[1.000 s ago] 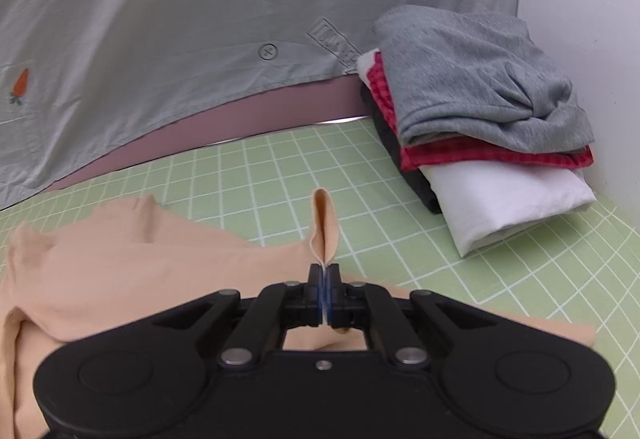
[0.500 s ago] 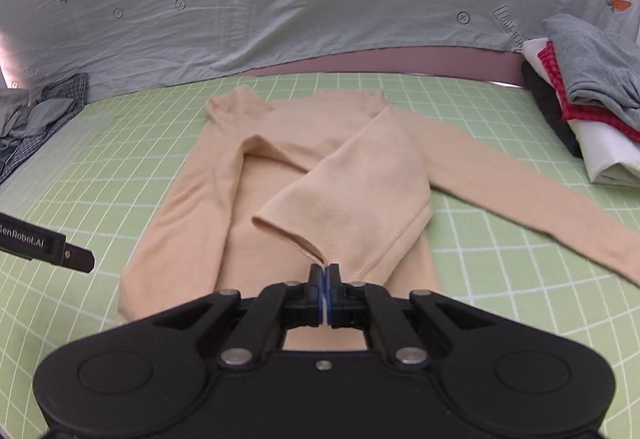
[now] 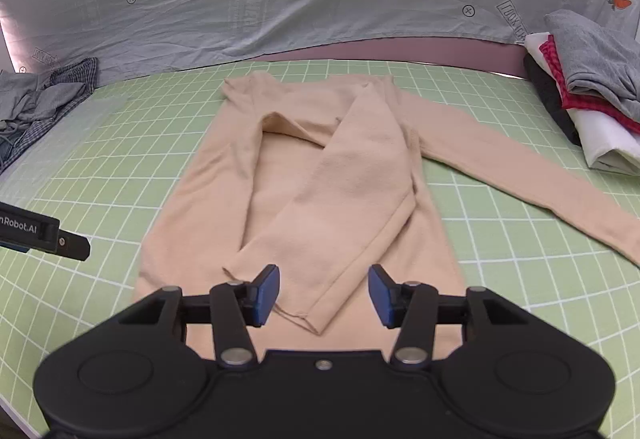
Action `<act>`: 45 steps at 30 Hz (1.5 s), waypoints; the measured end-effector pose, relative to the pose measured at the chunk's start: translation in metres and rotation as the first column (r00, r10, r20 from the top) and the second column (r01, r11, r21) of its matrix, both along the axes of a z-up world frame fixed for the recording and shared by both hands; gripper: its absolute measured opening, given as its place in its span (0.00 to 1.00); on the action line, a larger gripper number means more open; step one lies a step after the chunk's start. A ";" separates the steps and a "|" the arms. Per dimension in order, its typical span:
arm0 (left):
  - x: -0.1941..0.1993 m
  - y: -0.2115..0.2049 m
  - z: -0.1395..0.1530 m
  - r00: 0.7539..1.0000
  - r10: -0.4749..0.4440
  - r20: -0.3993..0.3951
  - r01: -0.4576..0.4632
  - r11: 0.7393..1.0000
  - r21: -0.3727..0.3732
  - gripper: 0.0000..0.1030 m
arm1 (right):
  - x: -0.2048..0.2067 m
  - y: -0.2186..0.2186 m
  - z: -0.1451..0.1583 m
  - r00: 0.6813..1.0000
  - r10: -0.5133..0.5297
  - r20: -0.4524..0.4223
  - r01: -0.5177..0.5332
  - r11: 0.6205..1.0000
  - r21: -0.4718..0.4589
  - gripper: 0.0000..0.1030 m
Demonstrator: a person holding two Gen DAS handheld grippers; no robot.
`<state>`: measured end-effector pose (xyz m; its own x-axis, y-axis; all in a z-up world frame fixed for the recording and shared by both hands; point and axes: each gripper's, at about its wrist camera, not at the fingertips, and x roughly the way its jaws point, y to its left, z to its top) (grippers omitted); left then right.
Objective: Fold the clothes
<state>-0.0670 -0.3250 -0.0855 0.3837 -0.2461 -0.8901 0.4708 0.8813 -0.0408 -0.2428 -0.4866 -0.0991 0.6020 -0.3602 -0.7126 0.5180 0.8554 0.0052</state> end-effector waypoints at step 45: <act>-0.090 -0.073 0.015 0.996 -0.062 0.059 0.071 0.984 -0.163 0.01 | -0.106 -0.143 -0.050 0.970 -0.207 -0.131 0.212 0.977 0.028 1.00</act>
